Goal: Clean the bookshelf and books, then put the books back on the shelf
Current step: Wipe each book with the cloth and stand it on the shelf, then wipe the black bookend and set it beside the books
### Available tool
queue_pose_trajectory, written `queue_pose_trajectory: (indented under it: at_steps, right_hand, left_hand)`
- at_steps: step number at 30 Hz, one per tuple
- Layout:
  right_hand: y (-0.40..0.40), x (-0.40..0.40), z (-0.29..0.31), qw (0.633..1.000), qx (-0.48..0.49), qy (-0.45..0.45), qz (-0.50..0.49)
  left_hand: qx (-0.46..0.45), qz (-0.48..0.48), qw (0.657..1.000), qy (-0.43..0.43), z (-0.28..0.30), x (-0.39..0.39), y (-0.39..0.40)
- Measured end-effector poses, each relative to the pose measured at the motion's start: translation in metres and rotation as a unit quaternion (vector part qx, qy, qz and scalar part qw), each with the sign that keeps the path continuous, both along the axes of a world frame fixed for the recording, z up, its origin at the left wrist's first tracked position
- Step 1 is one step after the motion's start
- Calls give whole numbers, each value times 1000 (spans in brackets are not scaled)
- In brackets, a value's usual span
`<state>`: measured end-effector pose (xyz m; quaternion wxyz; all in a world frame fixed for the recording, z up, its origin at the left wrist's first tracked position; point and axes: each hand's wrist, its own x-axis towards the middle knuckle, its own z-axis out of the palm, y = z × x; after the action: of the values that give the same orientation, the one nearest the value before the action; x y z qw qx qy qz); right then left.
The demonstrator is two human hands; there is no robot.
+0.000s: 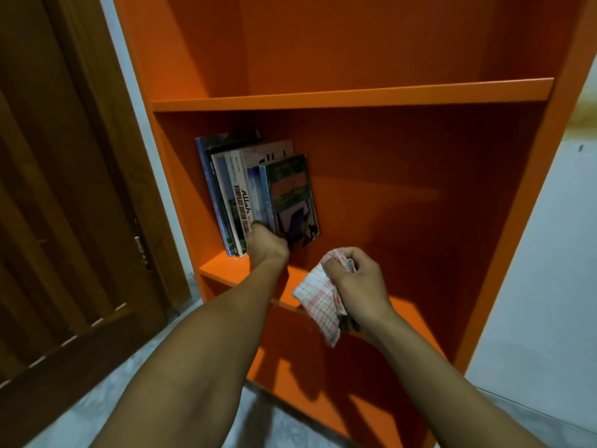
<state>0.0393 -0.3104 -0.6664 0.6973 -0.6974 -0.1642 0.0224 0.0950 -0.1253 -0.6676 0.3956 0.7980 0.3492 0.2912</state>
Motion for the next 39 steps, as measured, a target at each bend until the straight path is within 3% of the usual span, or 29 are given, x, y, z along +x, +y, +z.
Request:
queue_pose_trajectory:
  at_steps: [6, 10, 18, 23, 27, 32, 39]
  right_hand:
    - [-1, -8, 4, 1000, -7, 6, 30]
    - [6, -24, 6, 998, -3, 32, 62]
    - [35, -93, 1, 969, 52, 180, 163]
    - [53, -140, -28, 913, 60, 352, 196]
    - [71, -168, -61, 874, 16, 430, 225]
    - [93, -164, -88, 870, 0, 454, 194]
    - [93, -145, -120, 846, 2, 487, 218]
  left_hand:
    - [50, -19, 997, 52, -2, -16, 10]
    - [131, -76, 988, 21, -3, -53, 21]
    - [219, -119, 968, 13, -14, -194, 55]
    - [167, -84, 981, 51, -73, -295, 76]
    - [66, -17, 988, 136, -144, -348, 102]
    - [-54, -1, 966, 252, -224, -363, 126]
    - [-131, -5, 937, 323, -297, -335, 145]
